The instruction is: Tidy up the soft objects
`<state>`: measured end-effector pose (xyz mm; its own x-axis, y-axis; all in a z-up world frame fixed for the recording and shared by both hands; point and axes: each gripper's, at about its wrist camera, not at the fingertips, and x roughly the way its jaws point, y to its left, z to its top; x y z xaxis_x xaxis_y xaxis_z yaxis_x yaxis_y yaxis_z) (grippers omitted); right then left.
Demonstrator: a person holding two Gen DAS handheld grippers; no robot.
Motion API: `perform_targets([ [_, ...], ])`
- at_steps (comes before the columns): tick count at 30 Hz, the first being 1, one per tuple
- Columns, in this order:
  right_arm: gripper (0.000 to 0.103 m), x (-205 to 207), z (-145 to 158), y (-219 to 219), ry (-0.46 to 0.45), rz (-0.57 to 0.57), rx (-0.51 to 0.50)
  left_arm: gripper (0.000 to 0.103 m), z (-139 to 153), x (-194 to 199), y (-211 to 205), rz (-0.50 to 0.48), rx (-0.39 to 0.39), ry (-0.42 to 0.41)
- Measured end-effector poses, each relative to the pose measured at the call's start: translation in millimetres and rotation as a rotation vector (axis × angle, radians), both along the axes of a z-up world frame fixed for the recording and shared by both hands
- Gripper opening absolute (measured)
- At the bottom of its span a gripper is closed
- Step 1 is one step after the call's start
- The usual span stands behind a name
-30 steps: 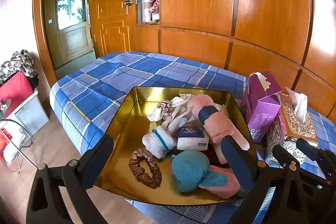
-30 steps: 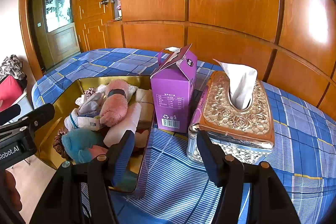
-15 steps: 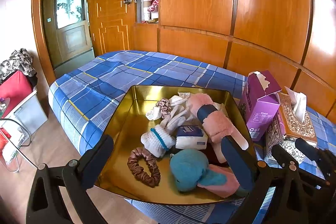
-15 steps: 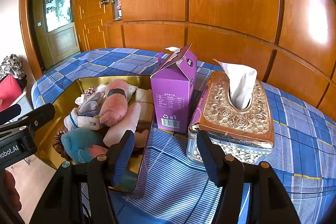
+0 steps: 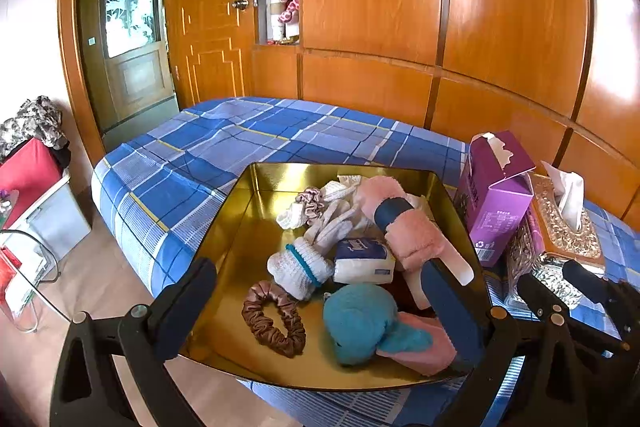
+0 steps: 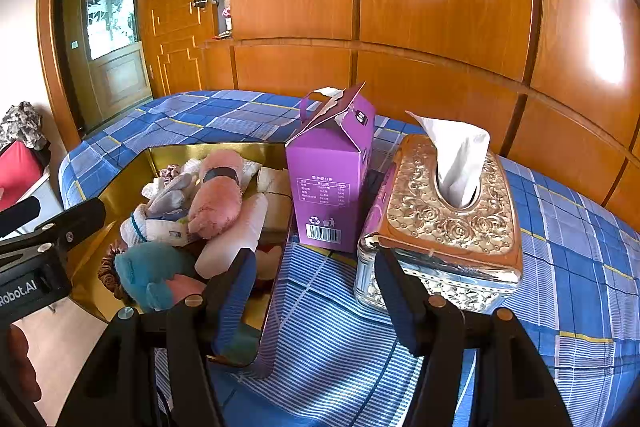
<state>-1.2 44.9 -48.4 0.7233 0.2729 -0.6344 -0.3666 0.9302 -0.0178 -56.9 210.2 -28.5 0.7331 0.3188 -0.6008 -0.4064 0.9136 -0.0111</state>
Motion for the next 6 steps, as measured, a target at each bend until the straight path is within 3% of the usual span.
perform_targets([
  [6,0.062,-1.5,3.4,-1.9,-0.017,-0.003,0.000,0.103,-0.4,-0.2,0.6,-0.012,-0.020,-0.006],
])
